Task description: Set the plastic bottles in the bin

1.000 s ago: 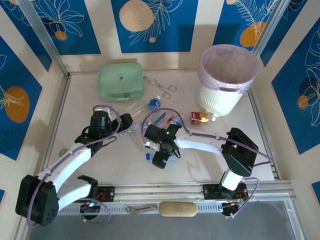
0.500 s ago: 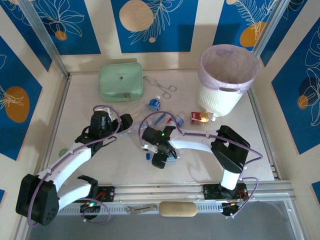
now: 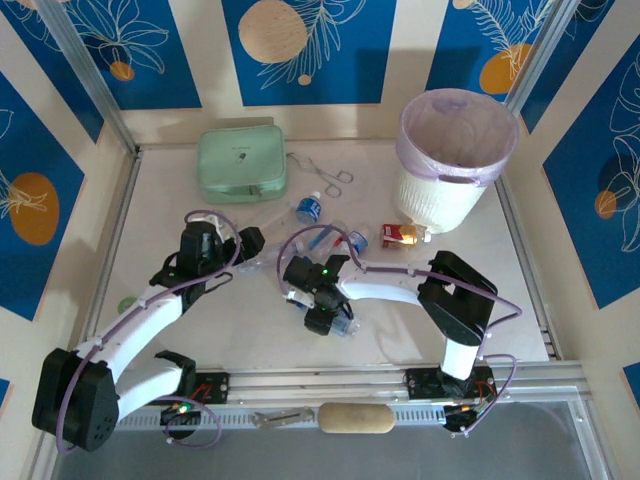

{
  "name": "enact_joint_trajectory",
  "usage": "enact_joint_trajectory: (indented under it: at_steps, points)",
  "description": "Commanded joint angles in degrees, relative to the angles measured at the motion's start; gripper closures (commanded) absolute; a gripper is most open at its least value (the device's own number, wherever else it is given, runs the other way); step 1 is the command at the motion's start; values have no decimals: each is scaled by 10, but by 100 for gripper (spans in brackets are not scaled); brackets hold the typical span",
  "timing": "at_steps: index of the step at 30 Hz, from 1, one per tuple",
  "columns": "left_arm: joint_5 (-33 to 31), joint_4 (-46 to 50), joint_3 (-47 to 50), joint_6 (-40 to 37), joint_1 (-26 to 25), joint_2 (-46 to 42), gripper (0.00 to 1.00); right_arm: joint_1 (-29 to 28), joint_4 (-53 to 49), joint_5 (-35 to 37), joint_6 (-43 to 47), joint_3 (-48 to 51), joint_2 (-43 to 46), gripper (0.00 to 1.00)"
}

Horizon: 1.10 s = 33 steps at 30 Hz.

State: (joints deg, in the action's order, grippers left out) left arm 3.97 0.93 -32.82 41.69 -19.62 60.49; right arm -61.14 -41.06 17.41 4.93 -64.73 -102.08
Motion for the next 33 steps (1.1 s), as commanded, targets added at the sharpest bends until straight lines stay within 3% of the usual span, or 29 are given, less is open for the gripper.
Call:
enact_joint_trajectory:
  at_steps: [1,8,14,20,26,29,33]
  points:
    - [-2,-4,6,1,7,-13,1,-4,6,-9,-5,7,-5,35]
    - [-11,-1,11,3,10,-20,1,-5,15,-25,-3,8,18,56]
    - [-16,-3,15,2,15,-25,1,18,33,-77,-24,0,81,58]
    - [-11,-18,19,5,17,-23,1,111,93,-209,-83,-5,183,59]
    - [33,-59,22,9,17,2,1,252,247,-328,-175,22,275,60]
    - [68,-82,23,13,17,20,1,304,323,-317,-203,24,301,60]
    - [119,-112,13,12,14,50,1,349,371,-229,-223,5,312,61]
